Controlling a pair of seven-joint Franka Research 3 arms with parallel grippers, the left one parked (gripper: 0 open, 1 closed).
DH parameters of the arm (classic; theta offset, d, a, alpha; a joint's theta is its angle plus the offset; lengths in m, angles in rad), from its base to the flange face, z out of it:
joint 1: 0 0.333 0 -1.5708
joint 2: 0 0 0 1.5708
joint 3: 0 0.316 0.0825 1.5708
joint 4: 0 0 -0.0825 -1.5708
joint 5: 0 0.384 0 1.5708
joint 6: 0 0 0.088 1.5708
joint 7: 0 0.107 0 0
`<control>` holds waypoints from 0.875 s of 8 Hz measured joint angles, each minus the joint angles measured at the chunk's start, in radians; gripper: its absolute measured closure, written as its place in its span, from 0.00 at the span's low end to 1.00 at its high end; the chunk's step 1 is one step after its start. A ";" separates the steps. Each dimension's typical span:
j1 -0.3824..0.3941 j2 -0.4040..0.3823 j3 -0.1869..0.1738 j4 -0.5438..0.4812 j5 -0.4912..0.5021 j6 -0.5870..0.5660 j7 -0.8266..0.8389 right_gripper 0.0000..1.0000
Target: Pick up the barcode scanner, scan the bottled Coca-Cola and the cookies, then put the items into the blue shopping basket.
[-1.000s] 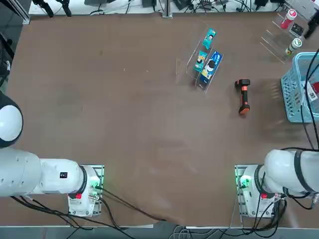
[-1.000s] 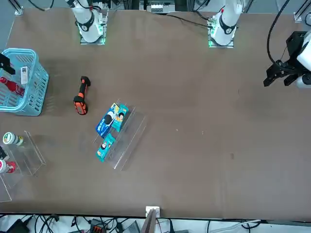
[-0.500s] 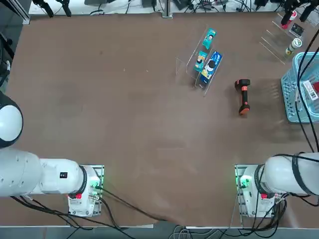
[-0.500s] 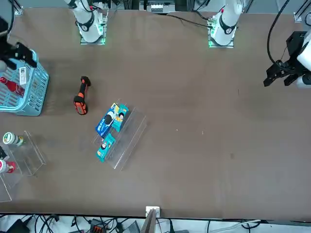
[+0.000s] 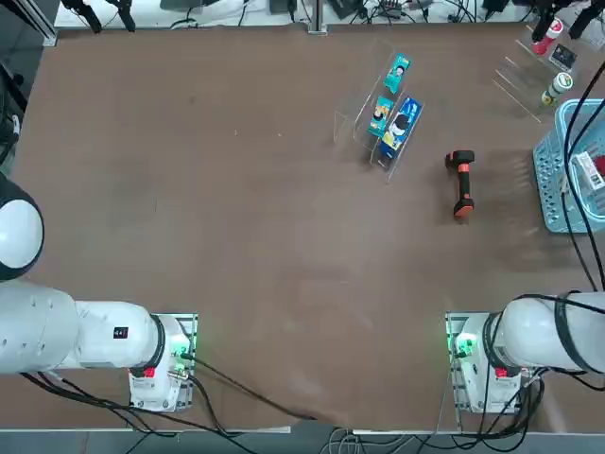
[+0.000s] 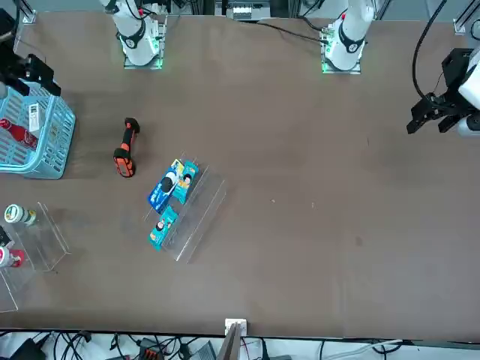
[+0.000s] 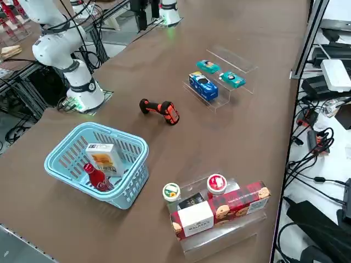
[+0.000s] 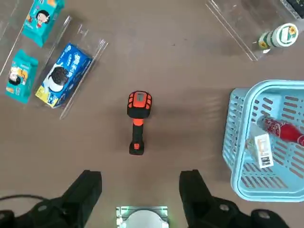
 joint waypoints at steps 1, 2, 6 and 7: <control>0.003 0.045 0.000 0.042 0.003 0.011 0.042 0.00; 0.013 0.092 0.003 0.087 0.004 0.021 0.061 0.00; 0.043 0.197 0.027 0.167 0.004 0.035 0.084 0.00; 0.041 0.201 0.024 0.164 0.004 0.034 0.091 0.00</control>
